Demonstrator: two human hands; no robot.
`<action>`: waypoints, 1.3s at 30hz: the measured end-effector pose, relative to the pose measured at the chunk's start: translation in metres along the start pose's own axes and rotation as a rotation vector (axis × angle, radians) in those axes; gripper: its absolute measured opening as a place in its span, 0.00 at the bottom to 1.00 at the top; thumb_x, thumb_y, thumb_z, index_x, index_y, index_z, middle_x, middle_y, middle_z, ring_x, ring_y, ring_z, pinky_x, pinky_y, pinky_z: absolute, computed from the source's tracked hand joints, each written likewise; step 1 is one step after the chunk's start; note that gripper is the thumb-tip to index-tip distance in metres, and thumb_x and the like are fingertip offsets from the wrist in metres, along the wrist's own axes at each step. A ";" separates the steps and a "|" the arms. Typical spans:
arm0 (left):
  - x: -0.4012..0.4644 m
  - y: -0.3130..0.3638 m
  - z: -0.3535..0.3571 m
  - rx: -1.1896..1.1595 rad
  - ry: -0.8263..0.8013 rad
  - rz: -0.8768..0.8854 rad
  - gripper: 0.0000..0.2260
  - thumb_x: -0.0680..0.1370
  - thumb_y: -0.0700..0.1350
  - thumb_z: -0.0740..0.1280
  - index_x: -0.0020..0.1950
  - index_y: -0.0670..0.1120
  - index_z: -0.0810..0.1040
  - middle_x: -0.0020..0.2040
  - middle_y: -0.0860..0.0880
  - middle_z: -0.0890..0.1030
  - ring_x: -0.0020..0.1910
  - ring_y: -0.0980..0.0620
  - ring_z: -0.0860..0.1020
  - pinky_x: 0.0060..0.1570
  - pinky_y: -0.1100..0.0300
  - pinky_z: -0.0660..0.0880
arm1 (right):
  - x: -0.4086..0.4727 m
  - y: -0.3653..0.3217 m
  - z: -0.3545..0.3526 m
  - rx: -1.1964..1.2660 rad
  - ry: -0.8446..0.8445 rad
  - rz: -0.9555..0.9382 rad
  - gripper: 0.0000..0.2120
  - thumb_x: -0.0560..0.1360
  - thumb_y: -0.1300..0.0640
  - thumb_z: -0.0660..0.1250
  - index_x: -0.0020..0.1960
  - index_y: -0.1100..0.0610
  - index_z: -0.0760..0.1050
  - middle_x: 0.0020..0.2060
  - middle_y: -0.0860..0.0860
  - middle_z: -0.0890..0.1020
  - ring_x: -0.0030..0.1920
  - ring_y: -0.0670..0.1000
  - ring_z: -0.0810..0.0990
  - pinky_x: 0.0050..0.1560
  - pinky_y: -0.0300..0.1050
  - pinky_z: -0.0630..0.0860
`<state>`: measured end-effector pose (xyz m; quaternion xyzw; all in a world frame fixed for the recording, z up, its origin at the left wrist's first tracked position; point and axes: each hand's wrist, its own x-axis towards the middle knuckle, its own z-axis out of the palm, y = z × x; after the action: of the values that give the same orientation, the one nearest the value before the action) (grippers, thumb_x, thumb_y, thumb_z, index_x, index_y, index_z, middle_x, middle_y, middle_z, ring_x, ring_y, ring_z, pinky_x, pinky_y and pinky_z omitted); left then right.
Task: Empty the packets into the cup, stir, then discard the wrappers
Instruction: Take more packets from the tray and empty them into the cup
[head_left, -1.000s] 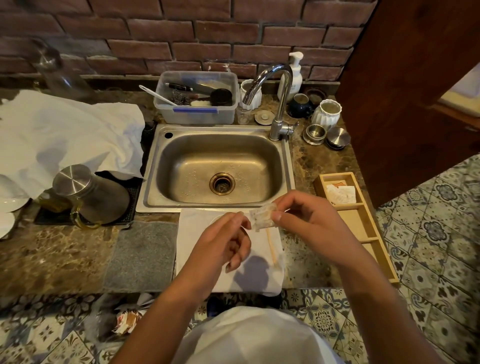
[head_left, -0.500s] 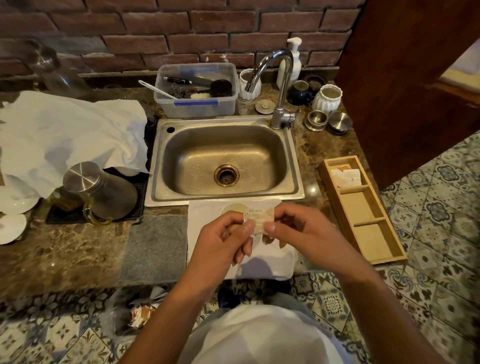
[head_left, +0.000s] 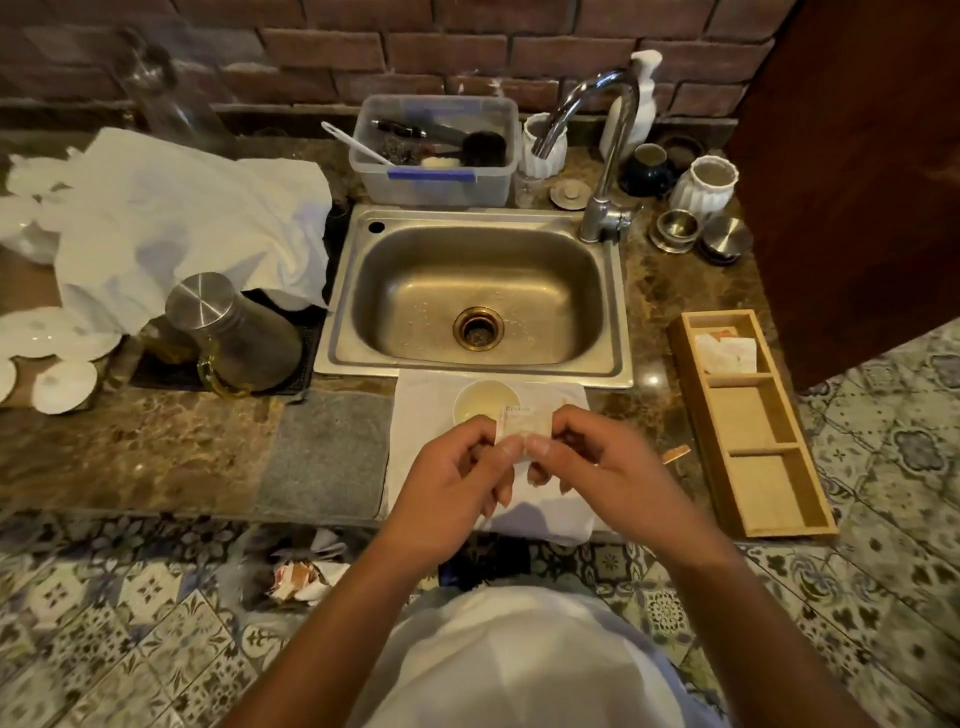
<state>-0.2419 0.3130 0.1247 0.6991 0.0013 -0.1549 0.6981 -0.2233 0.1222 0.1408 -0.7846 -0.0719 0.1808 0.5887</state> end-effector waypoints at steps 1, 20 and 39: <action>0.001 -0.004 0.004 -0.004 0.030 -0.012 0.09 0.80 0.54 0.67 0.43 0.51 0.80 0.30 0.51 0.78 0.27 0.57 0.73 0.29 0.66 0.71 | 0.002 0.004 -0.002 -0.041 -0.027 0.001 0.18 0.77 0.39 0.68 0.47 0.55 0.81 0.38 0.48 0.86 0.40 0.47 0.85 0.41 0.42 0.78; 0.016 -0.059 0.006 -0.072 0.257 -0.228 0.16 0.85 0.46 0.64 0.42 0.36 0.72 0.26 0.54 0.70 0.25 0.59 0.65 0.26 0.68 0.63 | 0.048 0.064 0.008 0.077 -0.235 0.192 0.09 0.82 0.56 0.68 0.44 0.58 0.80 0.33 0.50 0.85 0.35 0.47 0.84 0.39 0.40 0.77; 0.039 -0.091 -0.015 -0.021 0.169 -0.328 0.15 0.79 0.55 0.66 0.34 0.52 0.74 0.25 0.55 0.71 0.24 0.58 0.66 0.27 0.66 0.65 | 0.062 0.077 0.026 0.120 -0.195 0.387 0.14 0.83 0.57 0.65 0.40 0.60 0.78 0.30 0.50 0.83 0.29 0.47 0.77 0.32 0.44 0.73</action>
<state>-0.2214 0.3221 0.0273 0.6926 0.1755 -0.2072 0.6682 -0.1835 0.1426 0.0491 -0.7262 0.0341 0.3691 0.5790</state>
